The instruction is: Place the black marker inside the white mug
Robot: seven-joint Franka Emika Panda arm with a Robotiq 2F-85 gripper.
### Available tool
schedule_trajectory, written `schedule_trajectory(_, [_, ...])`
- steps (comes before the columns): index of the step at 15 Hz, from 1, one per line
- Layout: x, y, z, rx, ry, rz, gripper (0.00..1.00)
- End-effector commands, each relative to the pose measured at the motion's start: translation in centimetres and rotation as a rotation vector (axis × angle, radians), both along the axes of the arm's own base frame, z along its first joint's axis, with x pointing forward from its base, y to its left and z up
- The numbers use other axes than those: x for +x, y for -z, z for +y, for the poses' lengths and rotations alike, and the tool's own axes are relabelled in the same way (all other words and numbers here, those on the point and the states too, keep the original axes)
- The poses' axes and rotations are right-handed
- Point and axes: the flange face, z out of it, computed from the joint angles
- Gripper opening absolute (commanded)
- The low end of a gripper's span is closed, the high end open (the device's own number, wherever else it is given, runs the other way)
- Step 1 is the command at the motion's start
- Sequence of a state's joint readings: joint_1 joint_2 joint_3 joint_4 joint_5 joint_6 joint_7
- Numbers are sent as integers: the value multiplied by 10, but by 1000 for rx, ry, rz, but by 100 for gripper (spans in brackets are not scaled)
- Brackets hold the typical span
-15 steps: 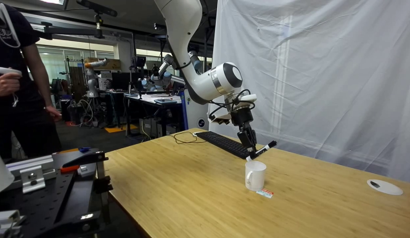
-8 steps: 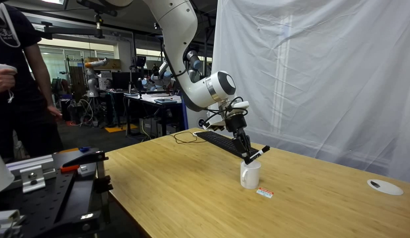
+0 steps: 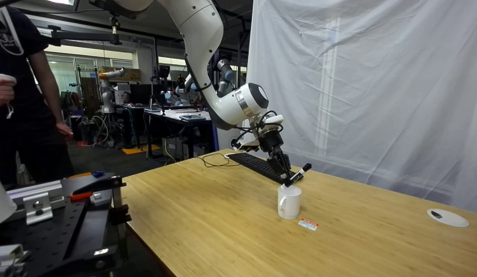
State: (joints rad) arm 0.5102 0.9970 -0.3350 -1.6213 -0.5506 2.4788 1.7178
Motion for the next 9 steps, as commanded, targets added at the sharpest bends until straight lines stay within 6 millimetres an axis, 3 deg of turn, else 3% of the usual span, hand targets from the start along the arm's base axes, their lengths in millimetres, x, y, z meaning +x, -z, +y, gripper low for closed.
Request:
schedule_trajectory(1, [0,-1,0,-34,6,-28,5])
schedule_trajectory(9, [-3,5,1,-46,19,-50,5])
